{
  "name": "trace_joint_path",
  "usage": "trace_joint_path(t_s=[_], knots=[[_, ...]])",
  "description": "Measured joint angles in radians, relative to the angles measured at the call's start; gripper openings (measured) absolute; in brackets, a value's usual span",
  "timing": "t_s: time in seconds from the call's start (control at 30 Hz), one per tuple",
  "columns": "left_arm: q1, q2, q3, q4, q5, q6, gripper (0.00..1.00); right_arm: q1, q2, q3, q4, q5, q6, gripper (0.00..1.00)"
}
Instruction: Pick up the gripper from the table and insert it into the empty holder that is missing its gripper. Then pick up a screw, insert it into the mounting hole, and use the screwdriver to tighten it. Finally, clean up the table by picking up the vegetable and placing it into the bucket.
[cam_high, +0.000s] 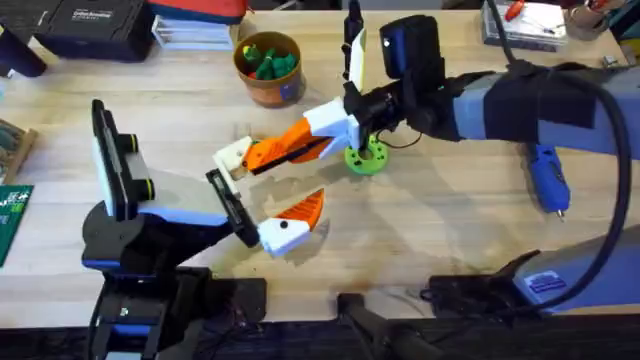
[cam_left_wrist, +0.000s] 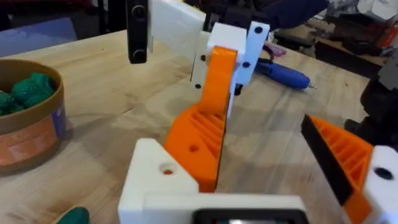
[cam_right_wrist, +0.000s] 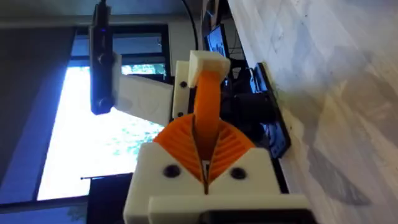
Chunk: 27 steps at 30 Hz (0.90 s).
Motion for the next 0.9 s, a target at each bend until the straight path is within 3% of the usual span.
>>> trace_joint_path(t_s=[0.63,0.9], knots=[[0.006,0.009,0.0,-0.003,-0.026,-0.047,0.985,0.004,0.166,0.053,0.096,-0.097,0.036,0.009],[0.002,0.007,0.0,-0.003,-0.009,-0.031,0.985,0.057,0.176,0.111,0.088,-0.061,0.065,0.009]])
